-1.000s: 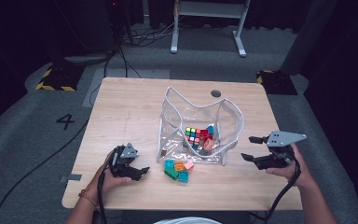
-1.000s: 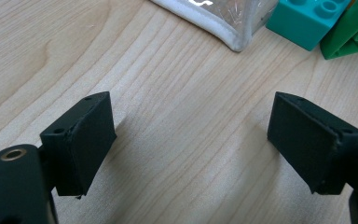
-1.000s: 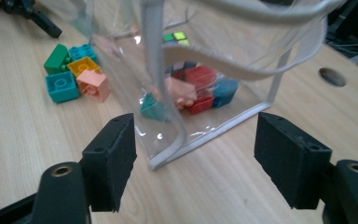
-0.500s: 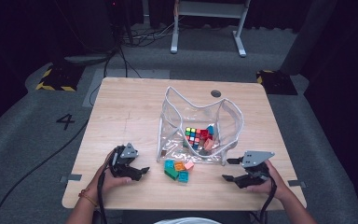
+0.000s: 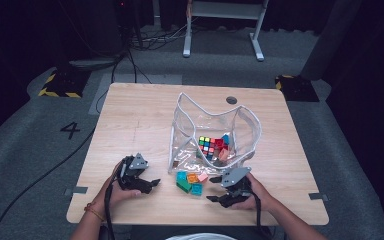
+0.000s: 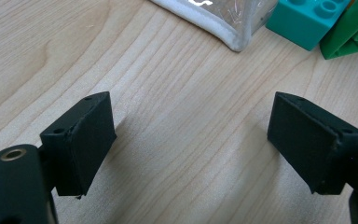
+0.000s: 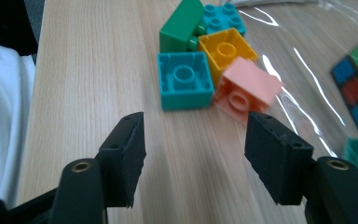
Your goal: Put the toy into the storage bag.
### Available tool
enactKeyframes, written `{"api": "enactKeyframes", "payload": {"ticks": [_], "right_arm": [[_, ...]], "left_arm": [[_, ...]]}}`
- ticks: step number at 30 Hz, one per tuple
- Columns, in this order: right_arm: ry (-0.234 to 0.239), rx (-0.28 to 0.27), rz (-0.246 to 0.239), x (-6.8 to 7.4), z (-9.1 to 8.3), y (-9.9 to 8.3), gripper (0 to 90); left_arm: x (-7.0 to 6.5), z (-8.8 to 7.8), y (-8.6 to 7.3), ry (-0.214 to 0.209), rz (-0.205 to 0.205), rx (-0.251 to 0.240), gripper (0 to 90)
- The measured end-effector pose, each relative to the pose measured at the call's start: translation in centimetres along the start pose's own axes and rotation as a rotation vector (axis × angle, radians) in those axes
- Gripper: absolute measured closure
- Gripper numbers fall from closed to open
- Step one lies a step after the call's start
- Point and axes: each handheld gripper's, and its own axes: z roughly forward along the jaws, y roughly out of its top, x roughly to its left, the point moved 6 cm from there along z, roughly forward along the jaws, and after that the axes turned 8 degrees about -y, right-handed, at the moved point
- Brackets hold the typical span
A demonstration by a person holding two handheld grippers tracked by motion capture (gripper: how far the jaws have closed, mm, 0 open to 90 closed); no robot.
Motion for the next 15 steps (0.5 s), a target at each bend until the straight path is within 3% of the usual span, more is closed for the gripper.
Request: {"api": "enactKeyframes", "payload": {"ticks": [1, 2, 3, 10, 11, 13, 15], "right_arm": [[0.007, -0.002, -0.016, 0.0, 0.3, 0.2, 39.1], [0.018, -0.026, -0.079, -0.3, 0.8, 0.5, 39.4], [0.009, -0.014, -0.036, 0.1, 1.0, 0.6, 39.7], [0.025, -0.022, -0.076, 0.6, 2.1, 1.6, 41.1], [0.013, -0.023, -0.052, 0.7, 2.3, 1.8, 41.1], [0.028, -0.032, -0.067, 0.6, 2.6, 2.0, 42.6], [0.016, -0.034, -0.032, 0.8, 2.9, 2.3, 43.9]], "left_arm": [[0.0, 0.0, 0.0, 0.000, 0.000, 0.000, 15.0], [0.0, 0.0, 0.0, 0.000, 0.000, 0.000, 15.0], [0.0, 0.0, 0.0, 0.000, 0.001, 0.000, 15.0], [-0.1, 0.0, 0.0, -0.009, -0.004, -0.001, 15.0], [-0.1, 0.0, 0.0, -0.009, -0.005, -0.001, 15.0], [0.0, 0.0, 0.0, -0.002, 0.001, -0.001, 15.0], [-0.1, 0.0, 0.0, -0.009, -0.005, -0.001, 15.0]]}}
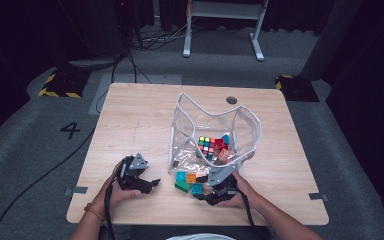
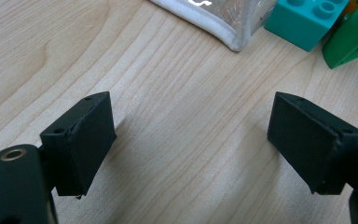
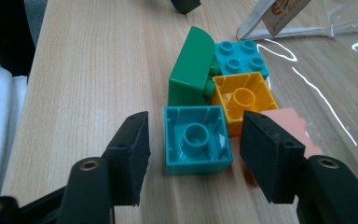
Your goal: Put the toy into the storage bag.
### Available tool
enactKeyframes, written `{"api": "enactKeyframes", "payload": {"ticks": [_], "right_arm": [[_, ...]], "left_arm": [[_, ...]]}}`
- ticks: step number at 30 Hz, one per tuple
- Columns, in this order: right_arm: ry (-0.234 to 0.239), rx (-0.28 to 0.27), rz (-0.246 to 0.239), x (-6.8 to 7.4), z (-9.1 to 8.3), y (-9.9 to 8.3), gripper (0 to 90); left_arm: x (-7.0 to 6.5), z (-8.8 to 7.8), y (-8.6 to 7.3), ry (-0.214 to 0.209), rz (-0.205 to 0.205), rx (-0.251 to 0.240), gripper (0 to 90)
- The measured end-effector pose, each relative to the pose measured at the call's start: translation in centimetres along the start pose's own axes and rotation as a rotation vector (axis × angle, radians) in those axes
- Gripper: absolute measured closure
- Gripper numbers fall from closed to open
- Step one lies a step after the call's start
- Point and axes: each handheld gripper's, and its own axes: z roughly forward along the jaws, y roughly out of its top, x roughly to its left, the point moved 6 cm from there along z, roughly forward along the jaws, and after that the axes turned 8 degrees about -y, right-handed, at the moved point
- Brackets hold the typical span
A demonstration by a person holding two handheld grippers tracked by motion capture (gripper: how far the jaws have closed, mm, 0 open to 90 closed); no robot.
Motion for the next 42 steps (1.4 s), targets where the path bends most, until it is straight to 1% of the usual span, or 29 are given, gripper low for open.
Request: {"api": "enactKeyframes", "payload": {"ticks": [3, 4, 8, 9, 11, 12, 14, 15, 16, 17, 19, 21, 24, 25, 26, 28, 29, 31, 32, 33, 34, 35, 36, 37, 38, 39, 40, 41, 42], "right_arm": [[-0.001, -0.007, -0.007, 0.0, 0.1, 0.1, 45.6], [0.001, -0.006, -0.010, 0.1, 0.1, 0.1, 47.8], [0.003, -0.005, -0.017, 0.2, -0.1, 0.0, 51.2], [0.008, -0.030, -0.062, 0.0, 0.1, 0.1, 51.5], [0.001, -0.028, -0.062, 0.1, 0.1, 0.1, 51.9], [-0.004, -0.005, -0.045, 0.4, -0.1, -0.1, 53.2], [-0.008, 0.005, -0.056, 0.5, -0.1, -0.2, 54.9], [-0.010, 0.018, -0.053, 0.6, 0.0, -0.3, 56.5], [-0.006, 0.030, -0.082, 0.6, 0.2, -0.5, 57.2], [0.001, 0.026, -0.108, 0.5, 0.2, -0.7, 57.6], [0.006, 0.023, -0.104, 0.5, 0.2, -0.7, 58.0], [0.016, 0.027, -0.123, 0.6, -0.3, -0.7, 59.3], [0.028, 0.020, -0.111, 0.6, -1.0, -0.9, 59.3], [0.028, 0.020, -0.111, 0.6, -1.0, -0.9, 59.3], [0.035, 0.016, -0.097, 0.3, -1.7, -1.2, 59.3], [0.031, 0.021, -0.076, 0.2, -2.5, -1.6, 59.3], [0.029, 0.020, -0.081, 0.0, -2.8, -2.0, 59.3], [0.023, 0.026, -0.068, -0.2, -3.8, -2.6, 59.4], [0.023, 0.026, -0.068, -0.2, -3.8, -2.6, 59.4], [0.017, 0.029, -0.056, -0.4, -4.2, -2.9, 59.4], [-0.010, 0.027, -0.041, -1.0, -5.1, -3.4, 59.4], [-0.016, -0.007, -0.054, -1.4, -5.3, -3.5, 59.4], [-0.028, 0.004, -0.032, -1.7, -5.8, -3.9, 59.4], [-0.028, 0.004, -0.032, -1.7, -5.8, -3.9, 59.4], [-0.046, 0.006, -0.018, -2.0, -6.2, -4.2, 59.4], [-0.069, -0.004, -0.014, -2.8, -7.0, -4.7, 59.4], [-0.069, -0.004, -0.014, -2.8, -7.0, -4.7, 59.4], [-0.083, -0.004, -0.004, -3.0, -7.4, -5.0, 59.4], [-0.103, 0.002, 0.016, -3.5, -8.1, -5.7, 59.4]], "left_arm": [[0.0, 0.0, 0.0, -0.001, 0.000, 0.000, 15.0], [0.0, 0.0, 0.0, -0.003, -0.002, -0.001, 15.0], [0.0, 0.0, 0.0, 0.000, -0.001, 0.000, 15.0], [0.0, 0.0, 0.0, 0.000, -0.001, 0.000, 15.1], [0.0, 0.0, 0.0, 0.000, -0.001, -0.001, 15.0], [0.0, 0.0, 0.0, 0.000, -0.001, -0.001, 15.1], [0.0, 0.0, 0.0, 0.000, -0.001, -0.001, 15.1], [0.0, 0.0, 0.0, 0.000, -0.001, -0.001, 15.1], [0.0, 0.0, 0.0, 0.000, -0.001, -0.001, 15.0], [0.0, 0.0, 0.0, 0.000, -0.001, -0.001, 15.1], [0.0, 0.0, 0.0, 0.000, -0.001, -0.001, 15.0], [0.0, 0.0, 0.0, 0.000, -0.001, -0.001, 15.0], [0.0, 0.0, 0.0, 0.001, -0.001, -0.001, 15.0], [0.0, 0.0, 0.0, 0.001, -0.001, -0.001, 15.0], [0.0, 0.0, 0.0, 0.000, -0.001, -0.001, 15.0], [0.0, 0.0, 0.0, 0.000, -0.001, -0.001, 15.0], [0.0, 0.0, 0.0, 0.001, -0.001, -0.001, 15.1], [0.0, 0.0, 0.0, 0.000, -0.001, -0.001, 15.1], [0.0, 0.0, 0.0, 0.000, -0.001, -0.001, 15.1], [0.0, 0.0, 0.0, 0.000, -0.001, -0.001, 15.0], [0.0, 0.0, 0.0, 0.001, -0.001, -0.001, 15.1], [0.0, 0.0, 0.0, 0.000, -0.001, -0.001, 15.0], [0.0, 0.0, 0.0, 0.000, -0.001, -0.001, 15.1], [0.0, 0.0, 0.0, 0.000, -0.001, -0.001, 15.1], [0.0, 0.0, 0.0, 0.000, -0.001, -0.001, 15.1], [0.0, 0.0, 0.0, 0.001, -0.001, -0.001, 15.1], [0.0, 0.0, 0.0, 0.001, -0.001, -0.001, 15.1], [0.0, 0.0, 0.0, 0.000, -0.001, -0.001, 15.1], [0.0, 0.0, 0.0, 0.001, -0.001, -0.001, 15.1]]}}
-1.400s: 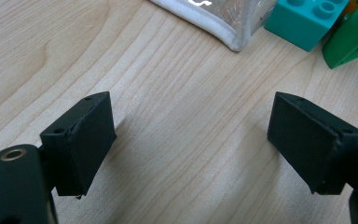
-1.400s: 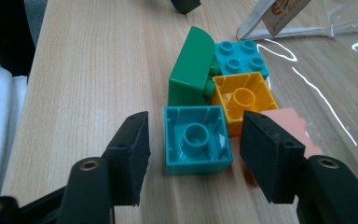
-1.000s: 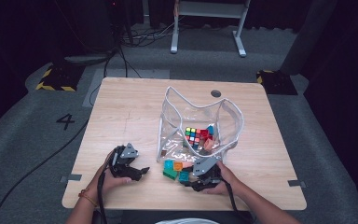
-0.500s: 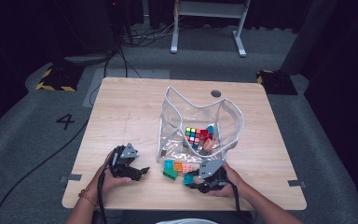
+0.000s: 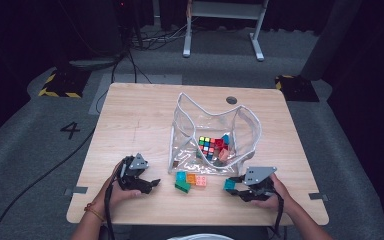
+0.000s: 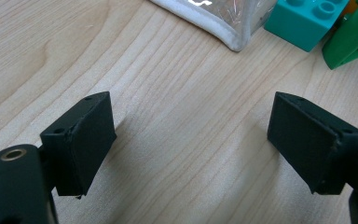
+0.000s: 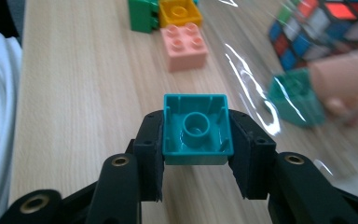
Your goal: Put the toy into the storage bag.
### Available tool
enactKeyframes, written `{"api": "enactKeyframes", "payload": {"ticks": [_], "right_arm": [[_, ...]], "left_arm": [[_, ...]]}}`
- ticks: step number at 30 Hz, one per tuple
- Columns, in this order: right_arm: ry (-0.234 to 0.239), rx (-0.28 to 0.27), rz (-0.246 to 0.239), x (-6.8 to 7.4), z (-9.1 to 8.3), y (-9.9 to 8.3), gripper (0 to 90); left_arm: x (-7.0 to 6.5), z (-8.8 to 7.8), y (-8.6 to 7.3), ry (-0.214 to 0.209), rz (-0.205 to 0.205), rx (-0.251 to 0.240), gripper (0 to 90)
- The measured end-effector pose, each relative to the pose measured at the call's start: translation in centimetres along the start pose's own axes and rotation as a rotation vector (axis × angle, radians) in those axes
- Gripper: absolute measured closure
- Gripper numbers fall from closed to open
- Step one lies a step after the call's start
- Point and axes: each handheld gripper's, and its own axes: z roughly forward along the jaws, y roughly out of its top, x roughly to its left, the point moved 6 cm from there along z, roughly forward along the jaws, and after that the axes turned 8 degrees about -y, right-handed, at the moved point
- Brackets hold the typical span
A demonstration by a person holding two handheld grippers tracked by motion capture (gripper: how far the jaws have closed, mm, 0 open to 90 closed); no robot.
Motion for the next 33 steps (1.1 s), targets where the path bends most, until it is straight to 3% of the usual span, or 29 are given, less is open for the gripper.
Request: {"api": "enactKeyframes", "payload": {"ticks": [7, 9, 14, 17, 33], "right_arm": [[-0.064, 0.019, 0.039, -1.8, -1.8, -1.7, 59.4], [-0.087, 0.024, 0.085, -2.6, -2.4, -2.4, 59.4], [-0.132, 0.021, 0.127, -4.0, -3.4, -3.3, 59.4], [-0.177, 0.017, 0.178, -5.3, -4.6, -3.8, 59.4], [-0.301, -0.040, 0.237, -9.8, -7.4, -3.3, 59.4]], "left_arm": [[0.0, 0.0, 0.0, -0.001, 0.000, 0.000, 15.0], [0.0, 0.0, 0.0, 0.000, -0.001, 0.000, 15.1], [0.0, 0.0, 0.0, 0.000, 0.000, 0.000, 15.1], [0.0, 0.0, 0.0, 0.000, 0.000, 0.000, 15.0], [0.0, 0.0, 0.0, -0.001, 0.000, 0.000, 15.0]]}}
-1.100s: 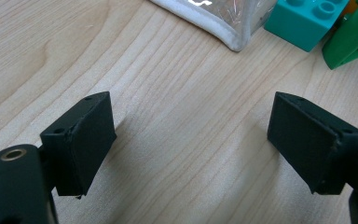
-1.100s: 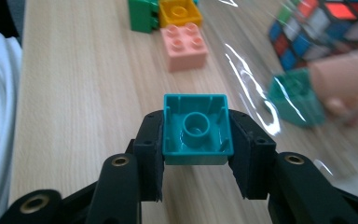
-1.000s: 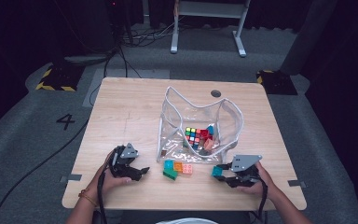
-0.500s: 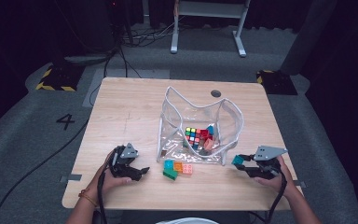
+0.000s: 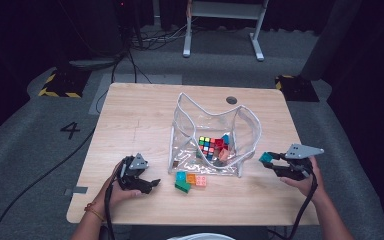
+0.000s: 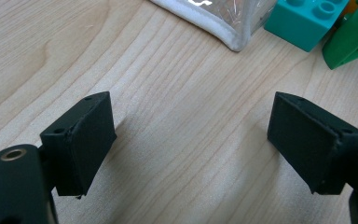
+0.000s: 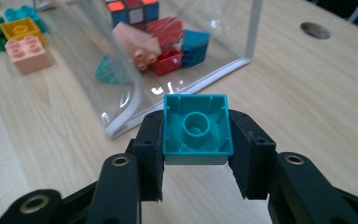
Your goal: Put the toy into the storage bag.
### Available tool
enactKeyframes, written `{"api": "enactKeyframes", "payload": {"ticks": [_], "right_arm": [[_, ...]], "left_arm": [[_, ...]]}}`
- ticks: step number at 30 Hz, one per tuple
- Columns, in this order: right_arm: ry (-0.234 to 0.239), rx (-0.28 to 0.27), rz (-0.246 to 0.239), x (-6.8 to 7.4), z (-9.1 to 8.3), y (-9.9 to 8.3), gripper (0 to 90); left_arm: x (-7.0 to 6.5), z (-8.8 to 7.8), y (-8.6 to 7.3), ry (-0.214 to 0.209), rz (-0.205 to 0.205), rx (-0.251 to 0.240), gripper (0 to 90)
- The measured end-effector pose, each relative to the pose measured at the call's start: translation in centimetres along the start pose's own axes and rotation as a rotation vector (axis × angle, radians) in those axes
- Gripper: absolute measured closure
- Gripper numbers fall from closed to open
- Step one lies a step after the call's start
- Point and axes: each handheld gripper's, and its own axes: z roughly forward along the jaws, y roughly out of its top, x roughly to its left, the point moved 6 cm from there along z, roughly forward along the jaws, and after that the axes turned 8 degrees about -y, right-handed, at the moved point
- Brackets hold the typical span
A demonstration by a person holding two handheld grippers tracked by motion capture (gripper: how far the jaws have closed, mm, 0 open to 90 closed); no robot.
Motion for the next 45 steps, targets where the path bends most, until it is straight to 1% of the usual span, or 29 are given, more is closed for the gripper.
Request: {"api": "enactKeyframes", "payload": {"ticks": [1, 2, 5, 6, 9, 10, 12, 13, 14, 15, 16, 19, 20, 21, 23, 24, 25, 26, 27, 28, 29, 30, 32, 35, 36, 37, 42, 44, 45], "right_arm": [[-0.018, -0.001, -0.003, -0.7, -0.1, 0.3, 59.4], [-0.018, -0.001, -0.003, -0.7, -0.1, 0.3, 59.4], [-0.032, -0.011, -0.002, -1.8, -0.2, 1.2, 59.4], [-0.029, -0.019, 0.009, -2.1, -0.3, 1.5, 59.4], [-0.035, -0.029, 0.009, -2.6, -0.5, 2.1, 59.4], [-0.041, -0.035, 0.005, -3.1, -0.7, 2.9, 59.4], [-0.044, -0.035, 0.002, -3.2, -0.8, 3.2, 59.4], [-0.052, -0.038, -0.002, -3.6, -1.0, 4.0, 59.4], [-0.057, -0.039, -0.014, -3.9, -1.2, 4.4, 59.4], [-0.053, -0.049, -0.001, -3.9, -1.3, 4.9, 59.4], [-0.062, -0.053, -0.010, -4.2, -1.4, 5.3, 59.4], [-0.068, -0.065, -0.003, -4.6, -1.7, 6.2, 59.4], [-0.066, -0.075, 0.004, -4.8, -1.9, 6.8, 59.4], [-0.068, -0.089, -0.004, -5.1, -2.2, 7.6, 59.4], [-0.074, -0.099, -0.008, -5.2, -2.4, 8.5, 59.4], [-0.074, -0.099, -0.008, -5.2, -2.4, 8.5, 59.4], [-0.081, -0.103, -0.010, -5.4, -2.6, 9.3, 59.4], [-0.081, -0.103, -0.010, -5.4, -2.6, 9.3, 59.4], [-0.077, -0.113, -0.015, -5.5, -2.7, 10.0, 59.4], [-0.077, -0.113, -0.015, -5.5, -2.7, 10.0, 59.4], [-0.083, -0.118, -0.022, -5.6, -2.7, 10.7, 59.4], [-0.078, -0.119, -0.015, -5.6, -2.8, 11.0, 59.4], [-0.078, -0.125, -0.021, -5.6, -2.7, 11.3, 59.4], [-0.075, -0.123, -0.028, -5.4, -2.5, 12.4, 59.4], [-0.075, -0.123, -0.028, -5.4, -2.5, 12.4, 59.4], [-0.070, -0.128, -0.035, -5.2, -2.4, 13.1, 59.3], [-0.053, -0.141, -0.043, -4.6, -2.3, 14.3, 59.4], [-0.040, -0.146, -0.057, -4.1, -2.1, 14.9, 59.4], [-0.031, -0.148, -0.074, -3.7, -1.9, 15.4, 59.4]], "left_arm": [[0.0, 0.0, 0.0, -0.001, 0.000, 0.000, 15.0], [0.0, 0.0, 0.0, -0.001, 0.000, 0.000, 15.0], [0.0, 0.0, 0.0, -0.001, 0.000, 0.000, 15.0], [0.0, 0.0, 0.0, 0.000, 0.000, 0.000, 15.0], [0.0, 0.0, 0.0, 0.000, -0.001, 0.000, 15.0], [0.0, 0.0, 0.0, 0.000, 0.000, 0.000, 15.0], [0.0, 0.0, 0.0, 0.000, 0.000, 0.000, 15.1], [0.0, 0.0, 0.0, 0.000, 0.000, 0.001, 15.0], [0.0, 0.0, 0.0, 0.000, 0.000, 0.001, 15.0], [0.0, 0.0, 0.0, 0.000, 0.000, 0.001, 15.0], [0.0, 0.0, 0.0, 0.000, 0.000, 0.000, 15.0], [0.0, 0.0, 0.0, 0.000, 0.000, 0.000, 15.0], [0.0, 0.0, 0.0, 0.000, 0.000, 0.000, 15.0], [0.0, 0.0, 0.0, 0.001, 0.000, 0.000, 15.0], [0.0, 0.0, 0.0, 0.000, 0.000, 0.001, 15.0], [0.0, 0.0, 0.0, 0.000, 0.000, 0.001, 15.0], [0.0, 0.0, 0.0, 0.000, 0.000, 0.000, 15.0], [0.0, 0.0, 0.0, 0.000, 0.000, 0.000, 15.0], [0.0, 0.0, 0.0, 0.000, 0.000, 0.000, 15.0], [0.0, 0.0, 0.0, 0.000, 0.000, 0.000, 15.0], [0.0, 0.0, 0.0, 0.000, 0.000, 0.001, 15.0], [0.0, 0.0, 0.0, -0.001, 0.000, 0.001, 15.0], [0.0, 0.0, 0.0, -0.001, 0.000, 0.001, 15.0], [0.0, 0.0, 0.0, 0.000, -0.001, 0.000, 15.0], [0.0, 0.0, 0.0, 0.000, -0.001, 0.000, 15.0], [0.0, 0.0, 0.0, 0.000, 0.000, 0.001, 15.0], [0.0, 0.0, 0.0, 0.000, 0.000, 0.001, 15.0], [0.0, 0.0, 0.0, 0.000, -0.001, -0.001, 15.0], [0.0, 0.0, 0.0, 0.001, -0.001, 0.000, 15.0]]}}
